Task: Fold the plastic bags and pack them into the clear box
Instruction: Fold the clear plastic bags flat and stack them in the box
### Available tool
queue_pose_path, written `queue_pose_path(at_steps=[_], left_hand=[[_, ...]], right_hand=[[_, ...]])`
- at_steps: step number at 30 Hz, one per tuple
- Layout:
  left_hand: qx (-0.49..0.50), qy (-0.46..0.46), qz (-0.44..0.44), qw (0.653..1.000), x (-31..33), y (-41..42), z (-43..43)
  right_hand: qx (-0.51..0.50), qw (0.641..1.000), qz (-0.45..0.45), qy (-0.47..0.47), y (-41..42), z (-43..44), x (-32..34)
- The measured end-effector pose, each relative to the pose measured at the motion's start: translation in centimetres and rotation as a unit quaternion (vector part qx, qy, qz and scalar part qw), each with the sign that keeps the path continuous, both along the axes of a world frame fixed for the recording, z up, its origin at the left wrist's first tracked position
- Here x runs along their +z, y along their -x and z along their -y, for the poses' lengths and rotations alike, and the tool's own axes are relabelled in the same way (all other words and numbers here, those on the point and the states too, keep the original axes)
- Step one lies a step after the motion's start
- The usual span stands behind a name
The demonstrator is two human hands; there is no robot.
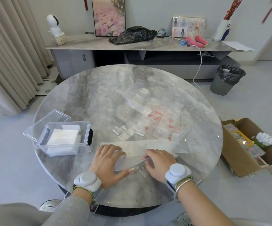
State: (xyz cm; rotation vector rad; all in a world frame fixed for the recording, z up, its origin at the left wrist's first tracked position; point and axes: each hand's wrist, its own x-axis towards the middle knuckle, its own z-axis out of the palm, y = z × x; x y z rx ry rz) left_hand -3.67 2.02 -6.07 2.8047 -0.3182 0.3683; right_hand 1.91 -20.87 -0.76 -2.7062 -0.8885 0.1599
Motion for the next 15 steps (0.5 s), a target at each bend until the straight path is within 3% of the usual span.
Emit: queue_pose_path(at_steps=[4,9,15], left_hand=[[-0.025,0.015,-0.018,0.999,1.5,-0.4,-0.2],[0.017,0.035,-0.12,0.992,3.7,-1.4,-0.7],[0.05,0.073,-0.105,0.99,3.2,-1.5,-0.9]], right_hand=[[-0.063,0.996,-0.065,0.02,-0.4,0.4,1.0],[-0.109,0.987,-0.115,0.003,-1.1,0.3,1.7],[-0.107,0.986,-0.127,0.011,-1.8,0.0,1.5]])
